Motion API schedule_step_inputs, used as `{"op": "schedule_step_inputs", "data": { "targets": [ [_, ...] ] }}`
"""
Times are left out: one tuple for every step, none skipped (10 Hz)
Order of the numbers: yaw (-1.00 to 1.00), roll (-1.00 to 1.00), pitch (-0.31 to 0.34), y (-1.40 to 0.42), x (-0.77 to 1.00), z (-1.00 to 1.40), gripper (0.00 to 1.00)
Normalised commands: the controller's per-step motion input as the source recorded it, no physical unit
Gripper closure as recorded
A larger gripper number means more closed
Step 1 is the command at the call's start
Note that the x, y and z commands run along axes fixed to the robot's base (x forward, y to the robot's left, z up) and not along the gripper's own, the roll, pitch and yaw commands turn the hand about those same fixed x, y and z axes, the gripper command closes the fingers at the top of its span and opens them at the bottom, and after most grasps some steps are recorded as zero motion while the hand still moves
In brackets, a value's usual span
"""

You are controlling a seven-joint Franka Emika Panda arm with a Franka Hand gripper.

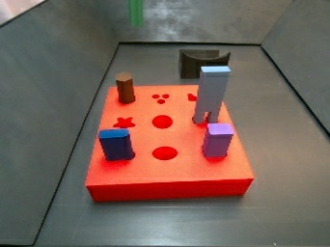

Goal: Pick up the star object. Move up. Move to above the board. Insert the star object.
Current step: Move to above the board.

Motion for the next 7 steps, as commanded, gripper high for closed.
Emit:
{"op": "schedule_step_inputs", "data": {
  "targets": [
    [-0.04,0.02,0.039,0.01,-0.1,0.84,1.0],
    [-0.03,0.02,0.061,0.02,-0.04,0.61,1.0],
    [-0.01,0.02,0.088,0.02,0.0,0.39,1.0],
    [-0.01,0.02,0.103,0.02,0.02,0.22,1.0],
    [-1.0,0.12,0.155,-1.0,0.25,0.13,1.0],
    [-1.0,0.12,0.147,-1.0,0.25,0.12,1.0],
    [-1.0,0.12,0.171,-1.0,0.26,0.13,1.0]
  ]
}}
